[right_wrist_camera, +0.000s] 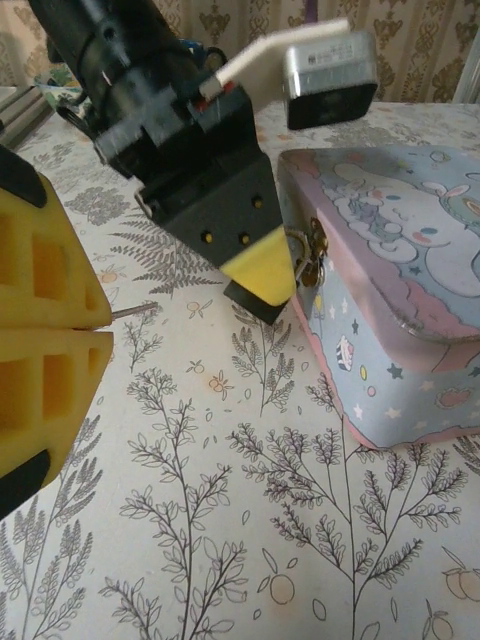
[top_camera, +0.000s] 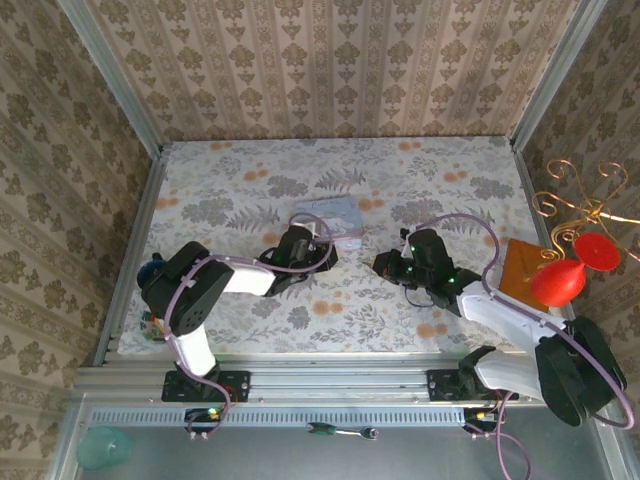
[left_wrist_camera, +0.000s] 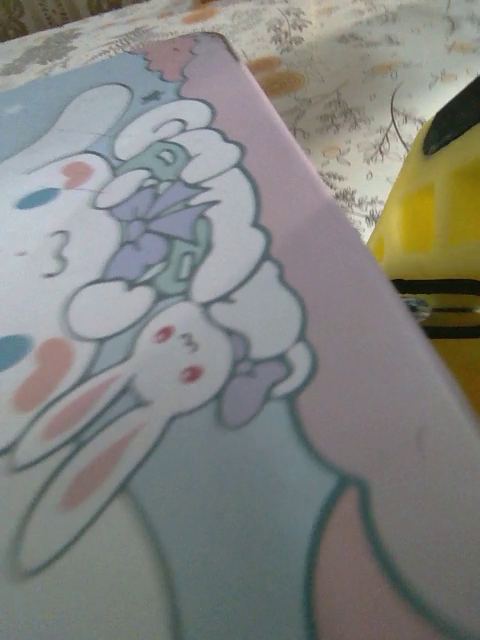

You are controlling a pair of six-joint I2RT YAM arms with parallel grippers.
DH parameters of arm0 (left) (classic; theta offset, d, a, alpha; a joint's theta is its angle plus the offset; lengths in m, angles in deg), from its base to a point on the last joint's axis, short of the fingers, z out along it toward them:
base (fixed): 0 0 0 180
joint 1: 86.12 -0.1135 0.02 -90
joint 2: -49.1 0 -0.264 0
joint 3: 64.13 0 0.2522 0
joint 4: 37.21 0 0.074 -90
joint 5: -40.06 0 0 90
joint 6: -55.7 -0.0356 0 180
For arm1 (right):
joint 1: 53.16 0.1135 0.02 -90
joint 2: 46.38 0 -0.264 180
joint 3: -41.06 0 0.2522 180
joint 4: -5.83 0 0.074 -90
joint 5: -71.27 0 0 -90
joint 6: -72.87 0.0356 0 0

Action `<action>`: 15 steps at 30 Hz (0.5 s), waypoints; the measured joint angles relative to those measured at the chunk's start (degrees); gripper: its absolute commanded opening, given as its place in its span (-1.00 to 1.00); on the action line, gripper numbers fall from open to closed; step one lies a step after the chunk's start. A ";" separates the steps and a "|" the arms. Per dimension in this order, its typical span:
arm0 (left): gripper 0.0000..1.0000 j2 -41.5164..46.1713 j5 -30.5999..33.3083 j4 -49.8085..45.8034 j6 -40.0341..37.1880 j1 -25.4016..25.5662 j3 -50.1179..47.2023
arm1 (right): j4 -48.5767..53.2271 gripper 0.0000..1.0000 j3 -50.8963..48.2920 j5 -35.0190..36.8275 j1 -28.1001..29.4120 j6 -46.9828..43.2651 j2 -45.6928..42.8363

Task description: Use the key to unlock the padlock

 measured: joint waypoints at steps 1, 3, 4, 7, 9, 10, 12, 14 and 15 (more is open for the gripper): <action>-1.00 0.55 -0.04 -0.72 1.01 0.00 0.37 | -1.20 -1.00 0.00 -0.35 -0.04 0.50 1.16; -1.00 1.07 -0.35 -1.31 2.91 0.00 0.98 | -3.54 -1.00 -0.15 -1.07 -0.26 1.64 3.21; -1.00 1.14 -0.61 -1.64 4.02 0.00 1.33 | -4.68 -1.00 -0.24 -1.42 -0.37 2.32 4.20; -1.00 1.14 -1.31 -3.67 6.97 0.00 2.14 | -7.41 -1.00 -0.26 -2.10 -0.61 4.17 6.49; -1.00 1.14 -1.55 -4.44 8.57 0.00 2.32 | -8.76 -1.00 -0.26 -2.58 -0.76 5.27 7.41; -1.00 1.16 -1.62 -4.61 9.20 0.00 2.34 | -9.64 -1.00 -0.26 -2.78 -0.87 6.03 7.93; -1.00 1.25 -1.90 -4.63 10.29 -0.02 2.34 | -11.72 -1.00 -0.26 -3.26 -1.33 7.37 9.14; -1.00 1.36 -2.60 -4.61 11.76 -0.07 2.34 | -13.77 -1.00 -0.37 -4.07 -1.99 8.83 10.73; -1.00 1.42 -2.99 -4.57 12.59 -0.07 2.34 | -14.95 -1.00 -0.46 -4.44 -2.34 9.51 11.74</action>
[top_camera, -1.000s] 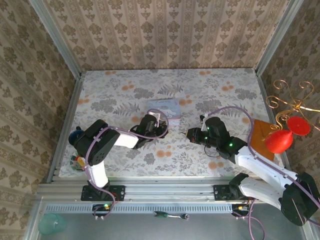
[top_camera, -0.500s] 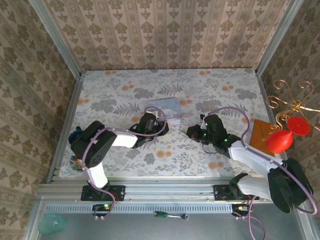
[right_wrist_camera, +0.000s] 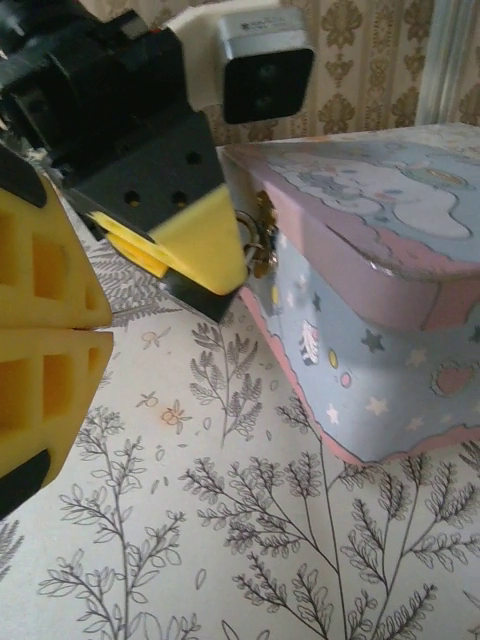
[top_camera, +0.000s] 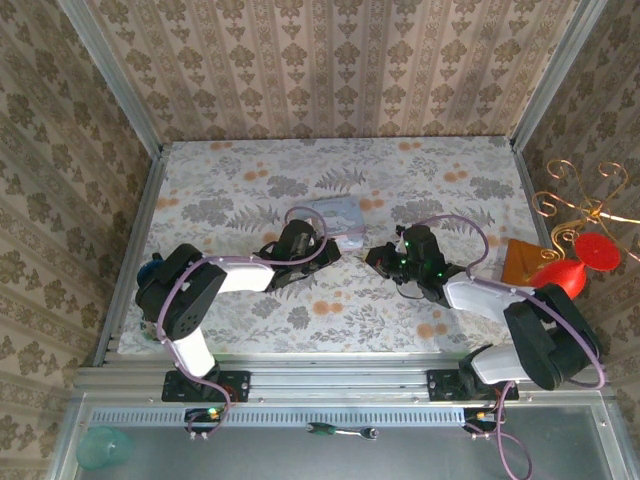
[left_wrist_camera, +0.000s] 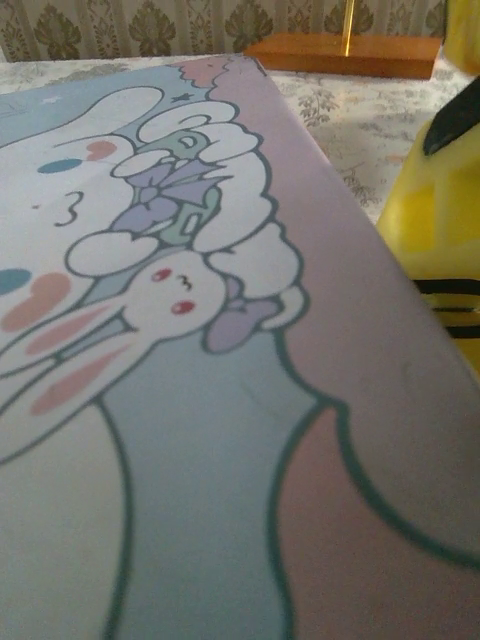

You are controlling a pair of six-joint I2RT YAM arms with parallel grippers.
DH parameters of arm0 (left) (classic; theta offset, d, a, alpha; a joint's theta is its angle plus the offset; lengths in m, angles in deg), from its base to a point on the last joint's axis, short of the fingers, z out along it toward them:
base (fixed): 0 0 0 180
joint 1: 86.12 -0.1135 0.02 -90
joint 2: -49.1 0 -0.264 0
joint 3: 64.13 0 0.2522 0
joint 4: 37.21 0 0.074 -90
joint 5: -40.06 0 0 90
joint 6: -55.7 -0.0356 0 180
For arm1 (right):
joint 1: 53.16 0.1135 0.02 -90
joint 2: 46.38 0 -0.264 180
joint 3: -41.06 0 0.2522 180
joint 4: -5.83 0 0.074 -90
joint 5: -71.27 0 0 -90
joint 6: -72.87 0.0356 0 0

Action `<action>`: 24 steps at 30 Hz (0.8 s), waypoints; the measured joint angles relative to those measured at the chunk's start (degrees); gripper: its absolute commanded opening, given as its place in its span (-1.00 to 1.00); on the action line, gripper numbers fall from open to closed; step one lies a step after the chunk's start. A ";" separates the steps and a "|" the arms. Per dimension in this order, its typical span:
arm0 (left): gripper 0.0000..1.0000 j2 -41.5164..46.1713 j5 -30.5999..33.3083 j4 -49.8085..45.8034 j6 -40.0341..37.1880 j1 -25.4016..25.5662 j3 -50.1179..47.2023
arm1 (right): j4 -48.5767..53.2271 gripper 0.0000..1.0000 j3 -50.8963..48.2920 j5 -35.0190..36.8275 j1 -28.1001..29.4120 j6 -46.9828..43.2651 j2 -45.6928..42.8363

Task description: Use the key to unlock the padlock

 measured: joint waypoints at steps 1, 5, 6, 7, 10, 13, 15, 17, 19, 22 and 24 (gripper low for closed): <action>-1.00 0.04 -0.37 0.00 0.92 0.00 0.00 | -1.36 -1.00 -0.15 -0.31 -0.33 0.79 1.16; -1.00 0.66 -1.57 0.09 3.96 0.00 0.00 | -3.58 -1.00 -1.33 -1.36 -1.03 2.69 3.54; -1.00 0.87 -1.75 0.24 4.59 0.00 0.00 | -3.72 -1.00 -1.55 -1.46 -1.09 2.89 3.63; -1.00 1.09 -1.95 0.48 5.31 -0.02 0.00 | -4.02 -1.00 -1.75 -1.53 -1.09 3.04 3.63; -1.00 1.51 -2.14 1.29 7.34 -0.13 0.00 | -5.97 -1.00 -2.01 -2.05 -1.14 4.13 3.80; -1.00 1.53 -2.08 1.81 9.25 -0.33 0.00 | -10.05 -1.00 -2.40 -3.19 -1.20 5.81 5.38; -1.00 1.77 -1.64 1.95 10.29 -0.33 -0.02 | -12.63 -1.00 -2.97 -3.89 -1.20 7.19 6.71; -1.00 2.27 -0.96 2.23 11.06 -0.33 -0.20 | -14.32 -1.00 -3.48 -4.33 -1.20 8.44 7.58; -1.00 3.08 0.28 3.32 12.09 -0.35 -0.90 | -15.47 -1.00 -3.78 -4.52 -1.25 9.14 7.89; -1.00 4.11 2.14 4.33 13.29 -0.37 -1.84 | -17.33 -1.00 -3.76 -4.72 -1.42 10.14 8.00; -1.00 4.20 2.73 5.20 13.97 -0.37 -2.01 | -18.73 -1.00 -3.76 -5.03 -1.51 10.54 8.35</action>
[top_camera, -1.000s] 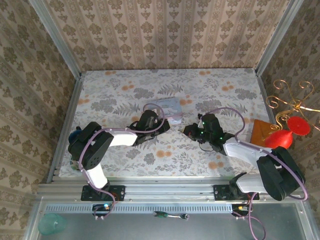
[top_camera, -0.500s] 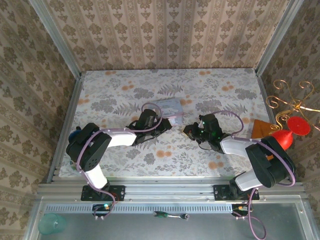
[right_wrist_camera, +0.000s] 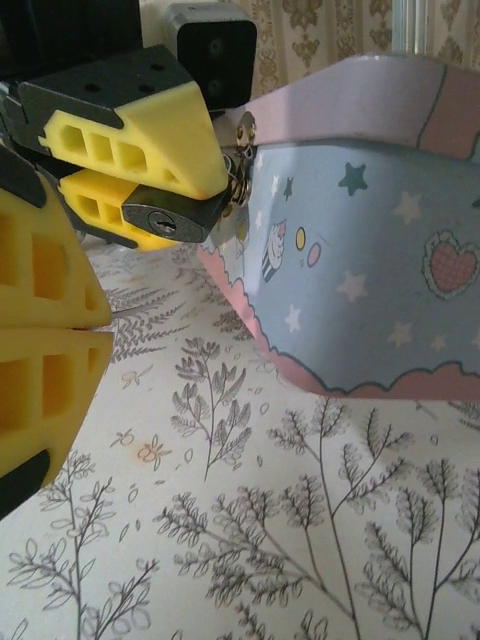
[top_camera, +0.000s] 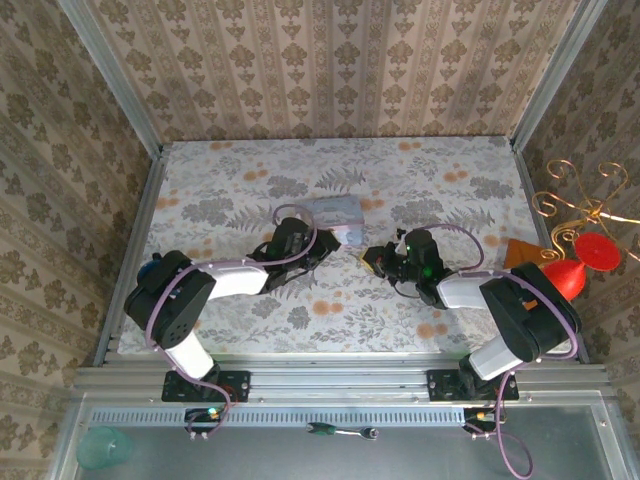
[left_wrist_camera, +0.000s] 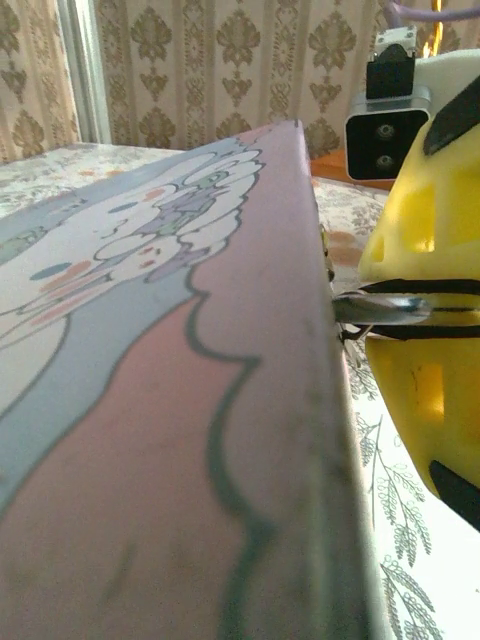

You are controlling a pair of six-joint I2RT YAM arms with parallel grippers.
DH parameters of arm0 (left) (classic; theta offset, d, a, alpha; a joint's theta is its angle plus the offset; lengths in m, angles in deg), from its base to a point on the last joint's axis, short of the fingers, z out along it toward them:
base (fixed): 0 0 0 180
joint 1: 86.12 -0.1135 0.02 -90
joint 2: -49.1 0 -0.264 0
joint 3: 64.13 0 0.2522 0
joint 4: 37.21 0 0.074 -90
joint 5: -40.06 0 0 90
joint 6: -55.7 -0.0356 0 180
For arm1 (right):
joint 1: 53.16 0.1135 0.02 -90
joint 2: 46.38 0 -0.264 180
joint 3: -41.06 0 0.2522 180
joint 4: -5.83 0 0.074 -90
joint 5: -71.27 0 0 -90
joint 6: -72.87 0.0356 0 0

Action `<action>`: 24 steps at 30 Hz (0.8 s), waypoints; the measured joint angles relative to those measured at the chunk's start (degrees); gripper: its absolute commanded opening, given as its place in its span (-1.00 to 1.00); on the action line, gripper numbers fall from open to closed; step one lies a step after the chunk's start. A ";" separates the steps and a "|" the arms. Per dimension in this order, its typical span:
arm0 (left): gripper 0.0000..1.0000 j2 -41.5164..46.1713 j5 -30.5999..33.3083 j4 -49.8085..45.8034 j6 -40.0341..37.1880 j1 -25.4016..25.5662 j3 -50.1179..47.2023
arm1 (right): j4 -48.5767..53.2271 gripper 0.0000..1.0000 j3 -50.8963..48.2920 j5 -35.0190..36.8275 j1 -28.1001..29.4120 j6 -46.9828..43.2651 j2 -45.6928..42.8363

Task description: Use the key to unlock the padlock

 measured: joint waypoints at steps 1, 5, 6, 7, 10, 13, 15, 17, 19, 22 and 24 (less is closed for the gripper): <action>-1.00 -0.02 0.26 0.55 0.48 0.00 -0.04 | -0.74 -1.00 0.00 -0.22 0.00 0.26 0.31; -1.00 -0.13 0.83 3.80 2.38 0.04 -0.42 | -2.95 -1.00 -0.09 -0.76 0.00 1.49 1.44; -1.00 -0.13 1.05 4.24 2.78 0.11 -0.52 | -3.58 -1.00 -0.22 -0.79 0.00 1.73 1.55; -1.00 -0.13 1.29 4.35 3.02 0.17 -0.55 | -4.31 -1.00 -0.42 -0.83 -0.04 1.95 1.60; -1.00 -0.13 1.84 4.35 3.48 0.44 -0.59 | -5.88 -1.00 -1.07 -1.11 -0.28 2.54 1.60; -1.00 -0.13 1.86 4.81 3.87 0.44 -0.92 | -6.75 -1.00 -1.27 -2.01 -0.63 2.75 1.66; -1.00 -0.13 1.84 5.20 4.09 0.44 -1.05 | -7.28 -1.00 -1.36 -2.51 -0.87 2.75 1.66; -1.00 -0.13 1.86 5.62 4.28 0.44 -1.14 | -7.76 -1.00 -1.62 -2.78 -1.11 2.75 1.66; -1.00 -0.13 1.88 5.62 4.31 0.44 -1.14 | -8.17 -1.00 -1.99 -3.21 -1.29 2.78 1.66; -1.00 -0.11 2.29 5.53 4.31 0.70 -1.16 | -8.41 -1.00 -2.10 -3.76 -1.38 2.75 1.66; -1.00 -0.11 2.73 5.55 4.44 1.05 -1.33 | -8.87 -1.00 -2.08 -3.98 -1.40 2.75 1.66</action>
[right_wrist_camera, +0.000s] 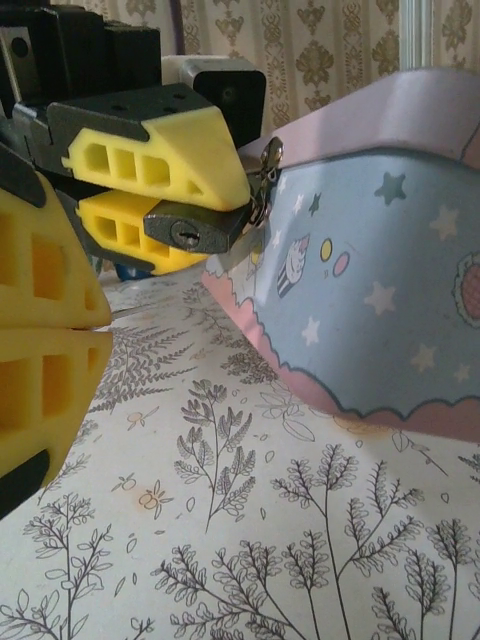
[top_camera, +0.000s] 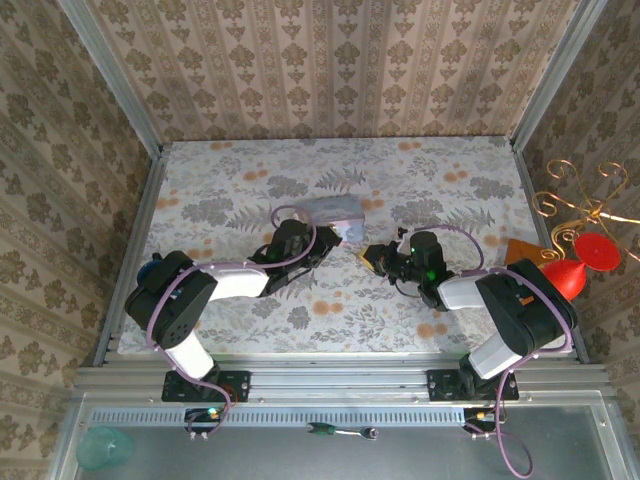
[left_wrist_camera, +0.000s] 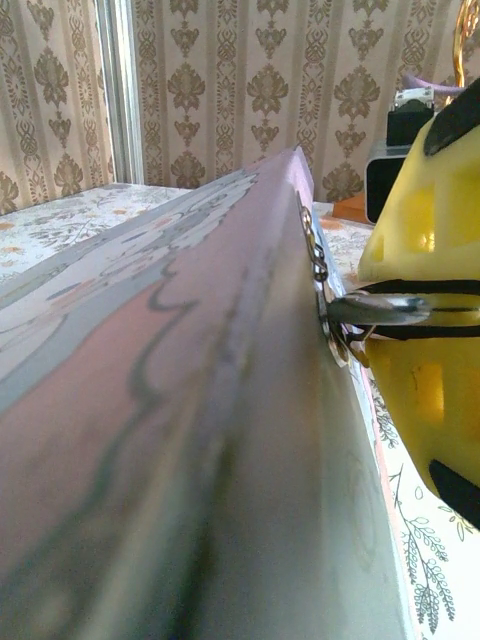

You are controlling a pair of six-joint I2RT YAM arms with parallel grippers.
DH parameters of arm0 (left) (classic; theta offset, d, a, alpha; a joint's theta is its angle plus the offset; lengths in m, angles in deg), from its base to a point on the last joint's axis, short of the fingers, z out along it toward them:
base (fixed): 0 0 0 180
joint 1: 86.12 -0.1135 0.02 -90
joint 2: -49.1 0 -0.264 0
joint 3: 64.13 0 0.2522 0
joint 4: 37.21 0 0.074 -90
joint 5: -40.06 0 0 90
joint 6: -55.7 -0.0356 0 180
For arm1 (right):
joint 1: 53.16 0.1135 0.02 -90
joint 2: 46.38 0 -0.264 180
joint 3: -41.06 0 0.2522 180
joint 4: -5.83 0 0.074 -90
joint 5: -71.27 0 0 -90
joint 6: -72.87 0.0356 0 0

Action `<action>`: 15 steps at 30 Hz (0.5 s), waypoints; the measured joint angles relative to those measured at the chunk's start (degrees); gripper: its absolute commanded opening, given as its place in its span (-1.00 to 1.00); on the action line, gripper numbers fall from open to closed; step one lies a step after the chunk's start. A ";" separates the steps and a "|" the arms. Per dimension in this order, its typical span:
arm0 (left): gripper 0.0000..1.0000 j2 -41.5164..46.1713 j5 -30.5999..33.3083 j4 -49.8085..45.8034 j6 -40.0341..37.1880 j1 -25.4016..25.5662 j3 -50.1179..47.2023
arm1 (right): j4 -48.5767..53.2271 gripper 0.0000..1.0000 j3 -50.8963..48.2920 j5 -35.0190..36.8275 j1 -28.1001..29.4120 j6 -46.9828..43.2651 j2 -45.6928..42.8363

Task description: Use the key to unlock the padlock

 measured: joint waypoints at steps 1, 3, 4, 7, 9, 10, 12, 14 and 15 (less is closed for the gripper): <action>-1.00 0.00 0.20 0.02 0.17 0.17 -0.20 | -0.28 -1.00 0.00 -0.11 -0.04 0.00 0.00; -1.00 0.00 0.22 0.00 0.46 0.28 -0.66 | -0.79 -1.00 0.00 -0.44 -0.20 -0.02 0.00; -1.00 0.00 0.22 0.04 0.66 0.44 -0.90 | -1.05 -1.00 0.00 -0.68 -0.26 -0.02 0.00; -1.00 0.00 0.26 0.00 0.85 0.55 -1.22 | -1.84 -1.00 0.00 -1.29 -0.44 0.00 0.00; -1.00 0.00 0.42 0.00 0.90 0.57 -1.25 | -2.95 -1.00 -0.02 -1.44 -0.48 0.04 0.26; -1.00 0.00 0.44 0.02 0.92 0.57 -1.25 | -3.85 -1.00 -0.02 -1.51 -0.50 0.22 0.57; -1.00 0.00 0.50 0.02 0.94 0.66 -1.25 | -5.75 -1.00 -0.15 -1.75 -0.52 0.83 1.57; -1.00 0.00 0.63 0.02 1.09 0.87 -1.25 | -7.93 -1.00 -0.57 -1.97 -0.59 1.68 2.78; -1.00 0.00 0.63 0.00 1.14 0.90 -1.25 | -8.74 -1.00 -0.81 -2.16 -0.61 1.90 3.30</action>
